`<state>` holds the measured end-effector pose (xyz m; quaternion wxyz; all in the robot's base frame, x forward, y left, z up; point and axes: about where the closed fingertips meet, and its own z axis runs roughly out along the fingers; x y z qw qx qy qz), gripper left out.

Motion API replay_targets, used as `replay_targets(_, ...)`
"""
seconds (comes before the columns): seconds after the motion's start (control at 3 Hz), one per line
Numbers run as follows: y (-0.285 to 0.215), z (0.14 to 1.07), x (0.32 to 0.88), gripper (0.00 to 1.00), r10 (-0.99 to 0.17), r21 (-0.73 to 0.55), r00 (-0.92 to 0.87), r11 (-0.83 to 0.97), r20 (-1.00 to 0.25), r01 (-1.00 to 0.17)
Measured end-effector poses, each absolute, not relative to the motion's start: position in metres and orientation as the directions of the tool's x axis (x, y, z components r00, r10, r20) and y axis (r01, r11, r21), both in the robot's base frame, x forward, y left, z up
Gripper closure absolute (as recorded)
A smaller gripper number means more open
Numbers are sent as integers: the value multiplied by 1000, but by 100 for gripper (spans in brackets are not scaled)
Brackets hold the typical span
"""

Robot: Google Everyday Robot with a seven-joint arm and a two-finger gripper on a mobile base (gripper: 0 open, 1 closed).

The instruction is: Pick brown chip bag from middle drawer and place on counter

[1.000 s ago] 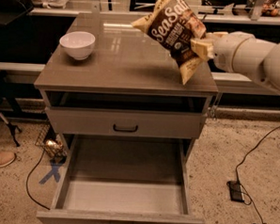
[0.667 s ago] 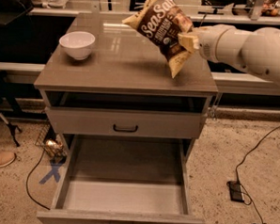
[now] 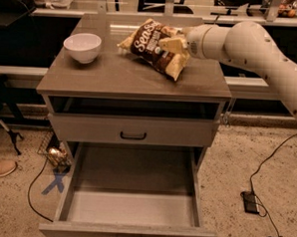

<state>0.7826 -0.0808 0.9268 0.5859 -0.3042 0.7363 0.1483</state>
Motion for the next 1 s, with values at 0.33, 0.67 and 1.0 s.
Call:
replay_targets(0.33,-77,927,783,0,-274,-138,-126,768,-953,-625)
replay_targets(0.67,-100,943,781,0,-253,-149,-95,790,-963,-594)
replay_targets(1.0,-147,975,776,0,-207,-154,-47,841,-977,-519)
